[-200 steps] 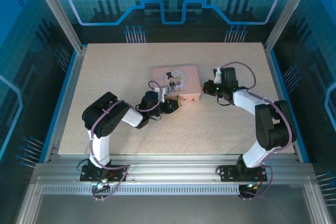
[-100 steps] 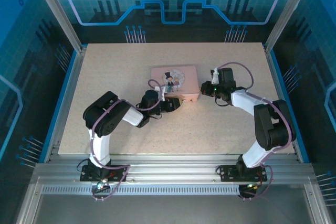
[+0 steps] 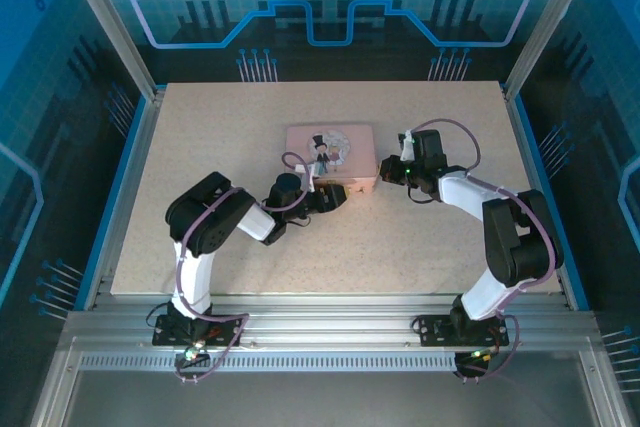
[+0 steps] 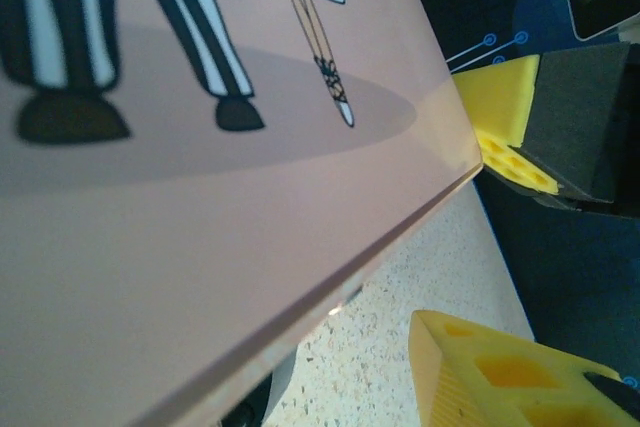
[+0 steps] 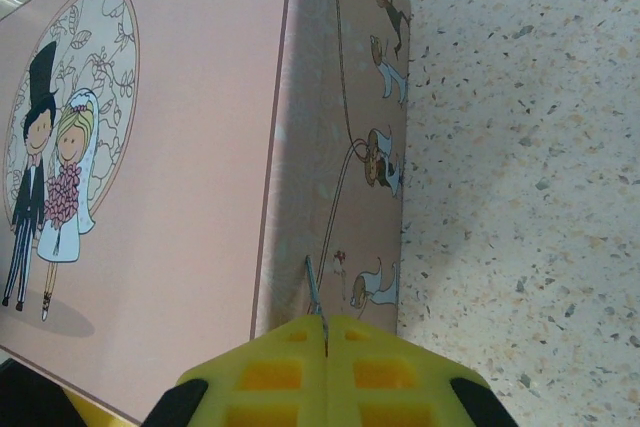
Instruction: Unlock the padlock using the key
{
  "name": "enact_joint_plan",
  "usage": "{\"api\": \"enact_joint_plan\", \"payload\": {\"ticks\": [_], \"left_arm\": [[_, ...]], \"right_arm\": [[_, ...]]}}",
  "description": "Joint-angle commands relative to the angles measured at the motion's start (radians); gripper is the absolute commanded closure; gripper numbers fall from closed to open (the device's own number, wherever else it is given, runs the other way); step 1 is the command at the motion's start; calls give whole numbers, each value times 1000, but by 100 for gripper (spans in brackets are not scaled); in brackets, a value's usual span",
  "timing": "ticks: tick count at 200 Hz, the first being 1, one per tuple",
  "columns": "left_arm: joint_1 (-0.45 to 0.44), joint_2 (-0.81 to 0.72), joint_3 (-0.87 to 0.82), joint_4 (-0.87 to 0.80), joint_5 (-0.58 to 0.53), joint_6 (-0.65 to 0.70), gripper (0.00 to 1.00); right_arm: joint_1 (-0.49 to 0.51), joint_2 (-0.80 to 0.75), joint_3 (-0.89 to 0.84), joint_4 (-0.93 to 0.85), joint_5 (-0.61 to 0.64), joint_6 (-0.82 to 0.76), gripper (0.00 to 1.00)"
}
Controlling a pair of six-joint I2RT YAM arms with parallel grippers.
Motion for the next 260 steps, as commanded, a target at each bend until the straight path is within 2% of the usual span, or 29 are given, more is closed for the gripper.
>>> {"api": "enact_joint_plan", "payload": {"ticks": [1,102,164,184,210,260], "left_arm": [[2,21,-6,83,-26,-22,52],[37,-26,-123,92,-36,-20,59],[40,-19,-99,69,-12,-15,84],[44,-20,-96,55,2,-23,86],[49,-47,-92,-1,26,-29,89],[49,-131,-25,-222,44,-25,98]], "right_arm": [[22,6,0,22,-4,-5,100],[23,0,2,23,-4,-4,100],[22,-4,-1,21,-4,-6,100],[22,-10,-2,18,-5,-10,100],[8,-26,-6,9,-6,-17,100],[-28,-97,-49,-1,-22,-11,100]]}}
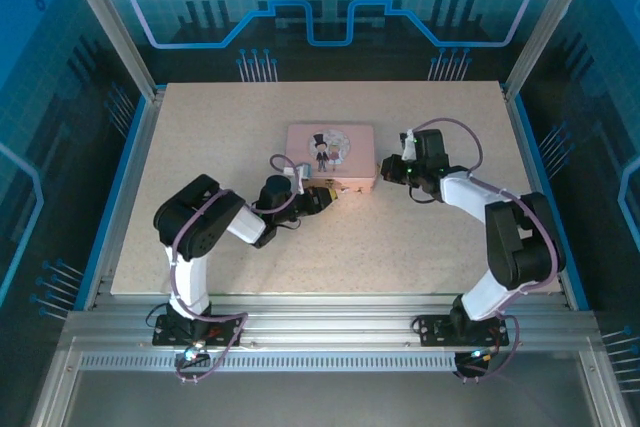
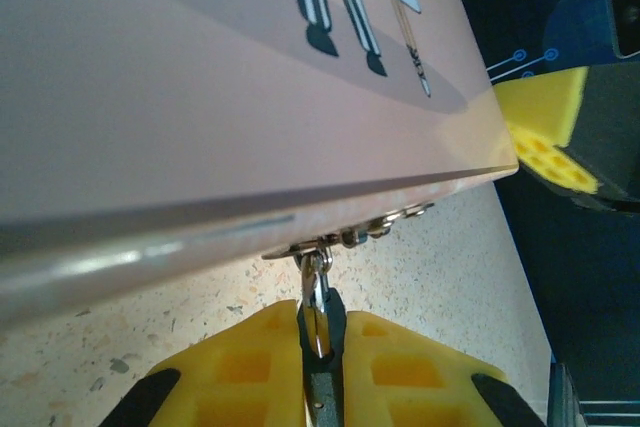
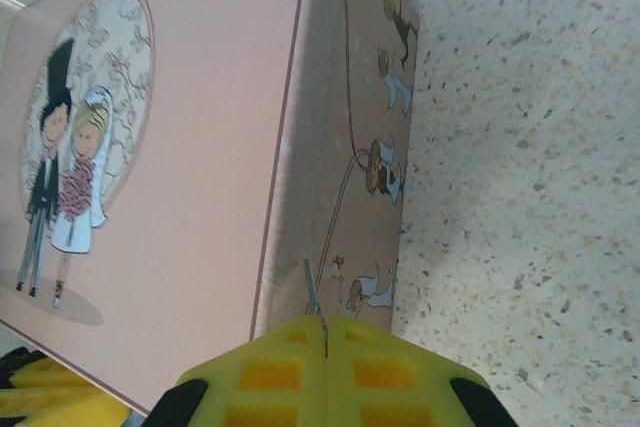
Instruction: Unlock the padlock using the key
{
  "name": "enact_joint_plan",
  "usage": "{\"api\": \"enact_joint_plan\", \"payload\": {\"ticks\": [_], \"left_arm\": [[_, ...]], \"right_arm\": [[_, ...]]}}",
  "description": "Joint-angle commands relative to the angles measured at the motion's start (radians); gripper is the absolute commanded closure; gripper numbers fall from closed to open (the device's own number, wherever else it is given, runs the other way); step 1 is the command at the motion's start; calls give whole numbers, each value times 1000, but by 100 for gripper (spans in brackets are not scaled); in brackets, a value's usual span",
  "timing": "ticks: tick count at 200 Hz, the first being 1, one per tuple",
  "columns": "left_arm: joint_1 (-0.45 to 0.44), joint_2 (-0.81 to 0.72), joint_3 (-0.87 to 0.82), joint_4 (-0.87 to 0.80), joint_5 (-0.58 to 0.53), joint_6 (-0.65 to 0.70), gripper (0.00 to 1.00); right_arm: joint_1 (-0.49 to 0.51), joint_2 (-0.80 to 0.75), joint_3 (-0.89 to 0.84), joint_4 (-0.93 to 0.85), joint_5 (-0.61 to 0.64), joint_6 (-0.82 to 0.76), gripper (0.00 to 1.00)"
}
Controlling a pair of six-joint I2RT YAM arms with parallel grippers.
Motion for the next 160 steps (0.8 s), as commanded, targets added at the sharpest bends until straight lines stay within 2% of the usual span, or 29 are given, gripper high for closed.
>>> {"api": "enact_joint_plan", "payload": {"ticks": [1,82,160], "left_arm": [[8,-49,54,-155,53,-26,98],[5,-113,192,-439,54,-45,100],[5,-159,241,-497,55,-88,100]], "right_arm": [[-17,-68,-39,-1,-16,-11,100],[-14,-275,-149,-53,-55,-16,100],[85,-344,-244,-11,-122,13,100]]}}
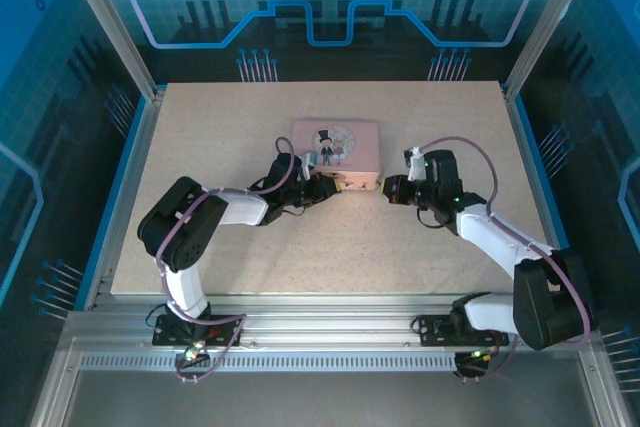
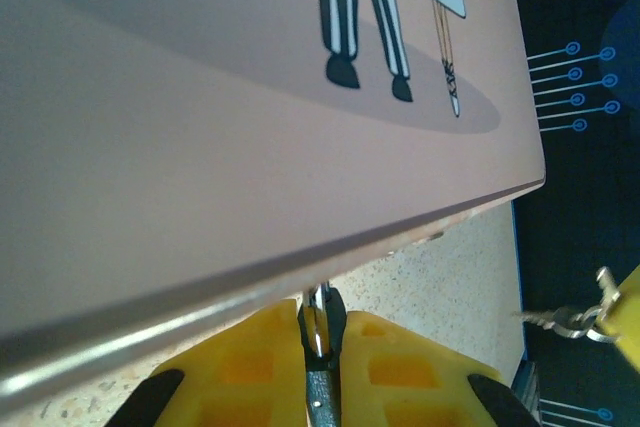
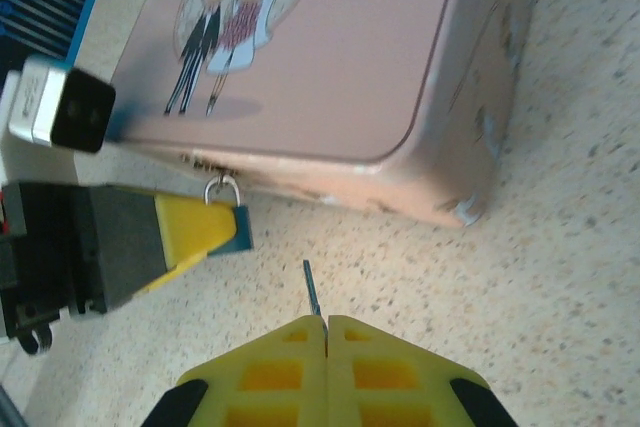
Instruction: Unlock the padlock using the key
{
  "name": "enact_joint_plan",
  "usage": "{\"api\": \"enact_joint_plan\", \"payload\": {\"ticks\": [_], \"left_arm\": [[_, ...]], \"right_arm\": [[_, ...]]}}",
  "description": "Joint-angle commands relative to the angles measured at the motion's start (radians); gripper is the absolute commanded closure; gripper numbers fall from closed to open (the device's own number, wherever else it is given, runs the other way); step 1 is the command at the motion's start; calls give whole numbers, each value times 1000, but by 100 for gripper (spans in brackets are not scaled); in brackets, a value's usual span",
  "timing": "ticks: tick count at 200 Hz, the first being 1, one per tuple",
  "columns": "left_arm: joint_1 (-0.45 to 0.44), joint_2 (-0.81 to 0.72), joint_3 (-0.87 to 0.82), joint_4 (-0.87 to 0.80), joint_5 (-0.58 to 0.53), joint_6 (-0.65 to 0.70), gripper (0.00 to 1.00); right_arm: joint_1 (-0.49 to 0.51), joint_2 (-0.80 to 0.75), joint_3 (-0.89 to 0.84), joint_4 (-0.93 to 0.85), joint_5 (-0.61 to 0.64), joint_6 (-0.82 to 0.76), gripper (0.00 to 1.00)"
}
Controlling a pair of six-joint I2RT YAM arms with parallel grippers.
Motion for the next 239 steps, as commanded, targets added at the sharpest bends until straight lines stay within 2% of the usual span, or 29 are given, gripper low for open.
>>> {"api": "enact_joint_plan", "payload": {"ticks": [1,99,239], "left_arm": [[2,-48,39,2,26,-24,100],[0,-92,89,-26,26,-54,99],[0,-86,103,-5,28,-83,98]], "right_arm": [[32,-15,-26,28,-47,17,100],[88,51,-66,212,-124,161,100],[138,184,-89,490,-130,435,100]]}}
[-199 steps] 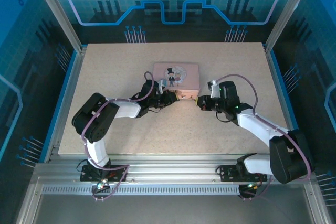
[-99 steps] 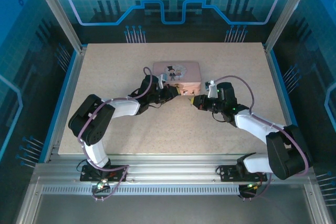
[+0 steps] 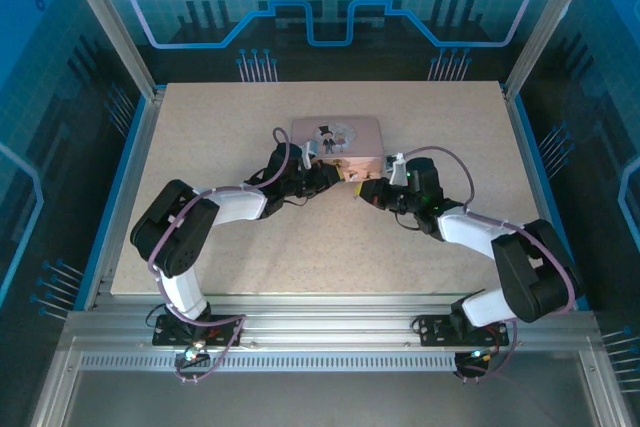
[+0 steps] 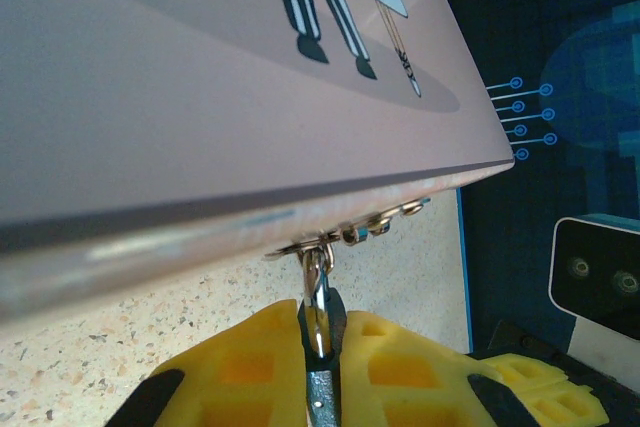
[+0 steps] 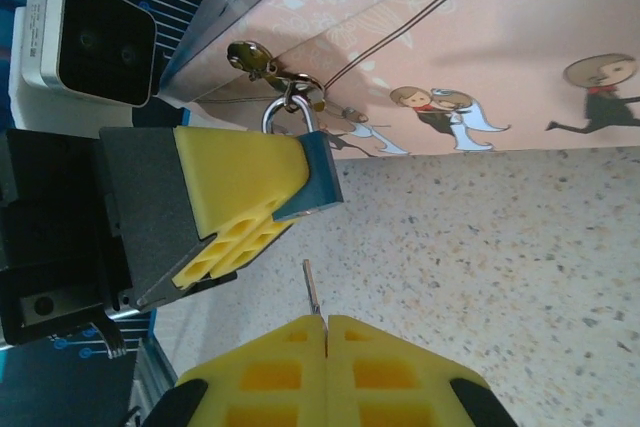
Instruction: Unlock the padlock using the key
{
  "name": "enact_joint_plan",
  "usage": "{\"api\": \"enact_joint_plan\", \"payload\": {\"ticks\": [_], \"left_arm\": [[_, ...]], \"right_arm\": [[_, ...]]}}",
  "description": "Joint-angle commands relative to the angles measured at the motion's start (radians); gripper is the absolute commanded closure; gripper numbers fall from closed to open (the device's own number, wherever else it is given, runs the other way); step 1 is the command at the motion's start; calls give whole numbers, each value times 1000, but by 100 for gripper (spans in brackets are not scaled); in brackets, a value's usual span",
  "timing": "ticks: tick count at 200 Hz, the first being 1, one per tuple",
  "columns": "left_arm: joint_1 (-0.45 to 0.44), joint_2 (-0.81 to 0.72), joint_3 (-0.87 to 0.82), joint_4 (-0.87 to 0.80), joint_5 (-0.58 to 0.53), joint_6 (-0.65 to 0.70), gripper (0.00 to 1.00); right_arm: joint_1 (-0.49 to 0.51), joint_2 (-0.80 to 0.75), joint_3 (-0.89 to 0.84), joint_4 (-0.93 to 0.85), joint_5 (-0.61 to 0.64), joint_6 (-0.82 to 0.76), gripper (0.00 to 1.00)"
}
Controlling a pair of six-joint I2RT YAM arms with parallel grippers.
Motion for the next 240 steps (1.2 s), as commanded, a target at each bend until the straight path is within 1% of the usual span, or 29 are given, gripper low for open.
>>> {"api": "enact_joint_plan", "payload": {"ticks": [1,45,94,195,240], "left_arm": [[1,-38,38,43,28,-15,98],[1,-33,39,48,30,-18,98],[0,-31,43,51,29,-22,96],[0,-28,38,80,27,-47,96],[0,-22,39,84,29,-51,95]], "right_arm": [[27,21,-13,85,-4,74,100],[44,66,-15,154,10,151,100],[55,113,5,189,9,175,100],[57,91,-70,276,86,328,100],[63,82,-70,285,98,332,100]]}}
